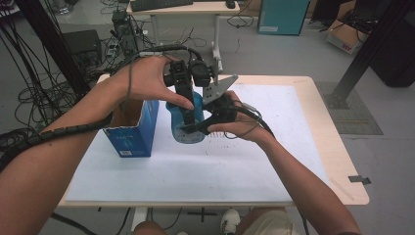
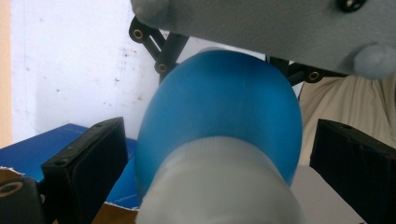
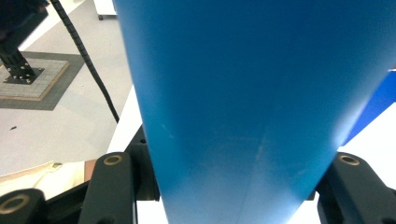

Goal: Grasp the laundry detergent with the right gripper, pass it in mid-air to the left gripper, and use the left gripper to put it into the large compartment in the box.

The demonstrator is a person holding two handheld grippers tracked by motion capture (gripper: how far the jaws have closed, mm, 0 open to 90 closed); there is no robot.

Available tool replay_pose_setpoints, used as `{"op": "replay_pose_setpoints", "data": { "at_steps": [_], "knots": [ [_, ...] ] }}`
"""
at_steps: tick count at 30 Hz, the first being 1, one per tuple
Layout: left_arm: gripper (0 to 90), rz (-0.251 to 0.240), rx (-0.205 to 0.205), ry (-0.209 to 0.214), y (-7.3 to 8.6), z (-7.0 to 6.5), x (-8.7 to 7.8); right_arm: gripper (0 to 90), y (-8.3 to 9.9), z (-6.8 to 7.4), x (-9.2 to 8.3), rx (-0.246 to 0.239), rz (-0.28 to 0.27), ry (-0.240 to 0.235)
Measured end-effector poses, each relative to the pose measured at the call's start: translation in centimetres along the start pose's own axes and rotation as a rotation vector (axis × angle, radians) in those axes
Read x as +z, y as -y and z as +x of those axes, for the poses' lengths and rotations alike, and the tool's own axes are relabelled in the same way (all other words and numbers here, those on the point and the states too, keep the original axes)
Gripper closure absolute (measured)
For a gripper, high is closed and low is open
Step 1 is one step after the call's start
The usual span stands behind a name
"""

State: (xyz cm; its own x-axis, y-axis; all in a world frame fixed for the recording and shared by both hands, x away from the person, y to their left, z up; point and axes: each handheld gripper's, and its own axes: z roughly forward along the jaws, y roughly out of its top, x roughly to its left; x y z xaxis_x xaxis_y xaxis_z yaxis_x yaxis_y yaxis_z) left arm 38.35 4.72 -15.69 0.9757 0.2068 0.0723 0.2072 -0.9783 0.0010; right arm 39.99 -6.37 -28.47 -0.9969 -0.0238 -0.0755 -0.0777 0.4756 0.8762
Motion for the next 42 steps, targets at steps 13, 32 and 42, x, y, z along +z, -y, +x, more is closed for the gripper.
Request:
{"op": "replay_pose_setpoints", "data": {
  "at_steps": [13,32,42],
  "knots": [
    [4.8,-0.005,0.001,-0.006,-0.03,-0.02,0.02,43.4,-0.04,0.08,0.0,-0.004,0.003,0.002],
    [4.7,-0.007,0.004,-0.001,0.03,0.19,-0.02,43.4,0.05,-0.03,0.21,-0.003,0.009,-0.003],
    [4.9,-0.013,0.014,-0.01,0.0,0.22,-0.09,43.3,0.0,-0.05,0.18,-0.005,0.004,-0.004]
  ]
}}
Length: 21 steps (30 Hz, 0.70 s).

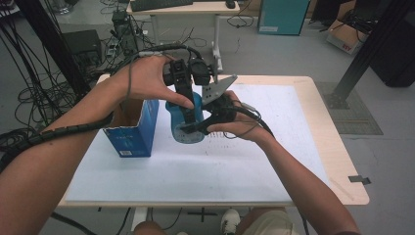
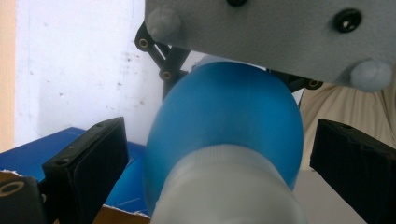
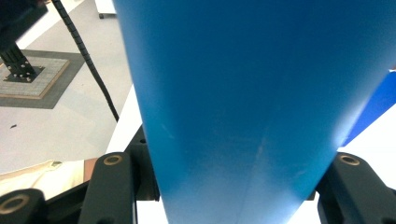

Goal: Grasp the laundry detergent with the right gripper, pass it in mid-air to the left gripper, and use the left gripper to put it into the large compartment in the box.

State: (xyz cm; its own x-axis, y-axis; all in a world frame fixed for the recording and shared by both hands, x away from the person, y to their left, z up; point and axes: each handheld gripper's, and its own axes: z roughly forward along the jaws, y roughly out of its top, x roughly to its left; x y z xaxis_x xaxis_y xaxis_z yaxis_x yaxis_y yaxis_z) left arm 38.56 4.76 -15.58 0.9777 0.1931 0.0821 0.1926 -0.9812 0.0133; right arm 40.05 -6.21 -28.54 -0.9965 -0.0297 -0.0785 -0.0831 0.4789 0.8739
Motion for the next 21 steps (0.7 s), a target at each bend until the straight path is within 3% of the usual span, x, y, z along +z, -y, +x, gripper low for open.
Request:
{"op": "replay_pose_setpoints", "data": {
  "at_steps": [11,21],
  "knots": [
    [8.7,-0.006,-0.001,-0.003,-0.12,0.03,0.01,43.3,-0.01,-0.04,-0.28,-0.003,-0.005,0.006],
    [21.6,-0.002,0.003,-0.009,-0.32,-0.2,-0.05,43.3,-0.03,0.13,-0.29,-0.006,-0.006,0.004]
  ]
}}
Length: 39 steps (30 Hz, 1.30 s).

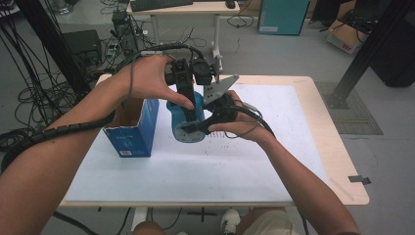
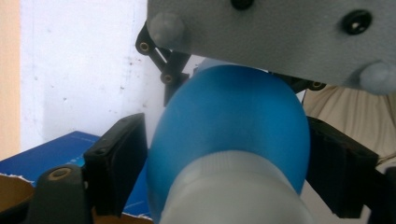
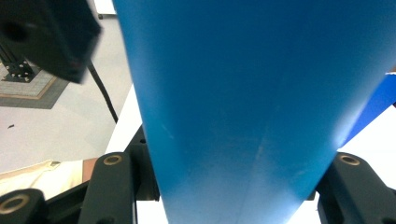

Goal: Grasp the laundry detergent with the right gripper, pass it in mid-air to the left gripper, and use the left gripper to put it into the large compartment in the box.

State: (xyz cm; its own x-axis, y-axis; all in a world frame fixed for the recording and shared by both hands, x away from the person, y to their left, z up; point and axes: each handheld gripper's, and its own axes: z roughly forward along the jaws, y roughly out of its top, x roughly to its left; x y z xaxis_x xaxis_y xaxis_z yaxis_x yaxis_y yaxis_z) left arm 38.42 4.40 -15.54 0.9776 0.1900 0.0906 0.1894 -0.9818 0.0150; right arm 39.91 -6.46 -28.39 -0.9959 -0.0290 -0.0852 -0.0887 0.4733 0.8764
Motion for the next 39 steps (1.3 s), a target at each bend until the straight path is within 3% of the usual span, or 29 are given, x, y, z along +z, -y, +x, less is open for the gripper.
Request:
{"op": "replay_pose_setpoints", "data": {
  "at_steps": [8,18,39],
  "knots": [
    [34.2,-0.009,-0.005,0.0,0.14,-0.08,-0.05,43.3,-0.01,0.01,-0.14,-0.016,-0.001,0.0],
    [35.5,0.01,0.013,-0.003,-0.09,-0.25,0.02,43.3,0.12,0.15,-0.12,-0.007,0.0,-0.008],
    [35.9,0.03,0.01,0.005,-0.4,-0.28,0.43,43.2,0.54,0.27,-0.04,0.0,0.004,-0.013]
  ]
}}
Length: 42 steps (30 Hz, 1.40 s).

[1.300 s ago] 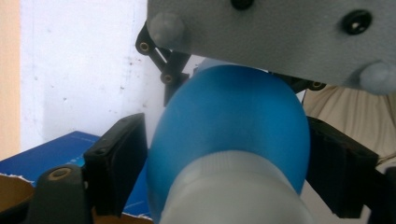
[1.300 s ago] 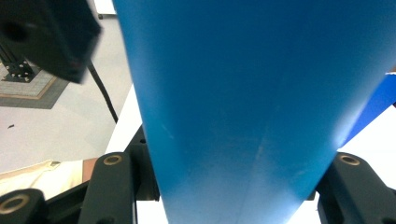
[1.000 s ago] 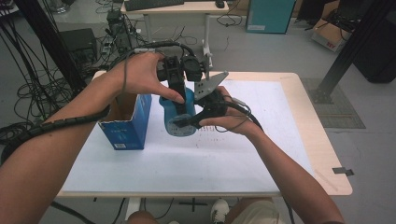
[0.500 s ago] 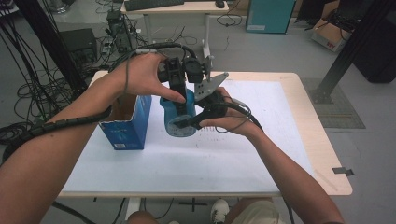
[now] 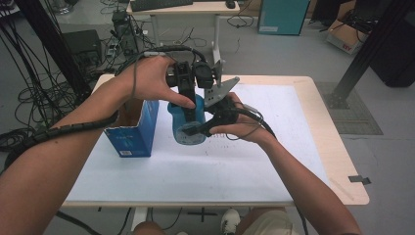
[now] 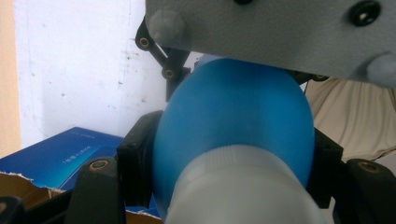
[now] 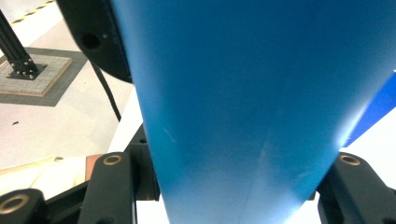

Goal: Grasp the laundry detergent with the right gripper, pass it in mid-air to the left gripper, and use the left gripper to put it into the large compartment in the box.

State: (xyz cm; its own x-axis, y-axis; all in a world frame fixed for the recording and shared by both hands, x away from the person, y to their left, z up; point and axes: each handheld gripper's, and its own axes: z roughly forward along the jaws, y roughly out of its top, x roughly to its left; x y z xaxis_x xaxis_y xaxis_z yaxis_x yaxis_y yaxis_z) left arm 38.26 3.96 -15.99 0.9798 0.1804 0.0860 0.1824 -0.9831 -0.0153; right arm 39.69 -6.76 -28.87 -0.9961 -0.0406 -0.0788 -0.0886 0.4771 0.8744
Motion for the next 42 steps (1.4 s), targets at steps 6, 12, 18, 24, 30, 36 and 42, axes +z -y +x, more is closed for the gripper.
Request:
{"op": "replay_pose_setpoints", "data": {
  "at_steps": [6,12,18,24,30,36,42],
  "knots": [
    [35.8,-0.002,-0.001,-0.003,-0.06,0.18,0.02,43.1,0.07,-0.2,-0.05,-0.012,0.002,0.011],
    [35.7,0.003,0.006,0.008,-0.08,0.39,-0.04,43.1,0.07,-0.19,-0.04,0.003,-0.007,0.001],
    [35.6,0.006,0.004,0.009,-0.1,0.45,0.01,43.1,0.1,-0.28,-0.03,-0.001,-0.009,0.007],
    [35.6,0.002,0.008,0.008,-0.09,0.49,0.0,43.1,0.1,-0.29,-0.07,0.0,-0.009,0.009],
    [35.5,-0.041,-0.058,0.009,-0.07,0.06,0.25,43.2,0.08,-0.28,-0.03,0.0,-0.014,0.01],
    [35.7,-0.009,0.01,-0.007,0.03,0.37,-0.01,43.1,0.08,-0.33,-0.04,-0.008,-0.013,0.02],
    [36.1,-0.006,0.006,-0.006,-0.04,0.35,0.1,42.9,0.11,-0.35,0.01,-0.007,-0.008,0.018]
  ]
}}
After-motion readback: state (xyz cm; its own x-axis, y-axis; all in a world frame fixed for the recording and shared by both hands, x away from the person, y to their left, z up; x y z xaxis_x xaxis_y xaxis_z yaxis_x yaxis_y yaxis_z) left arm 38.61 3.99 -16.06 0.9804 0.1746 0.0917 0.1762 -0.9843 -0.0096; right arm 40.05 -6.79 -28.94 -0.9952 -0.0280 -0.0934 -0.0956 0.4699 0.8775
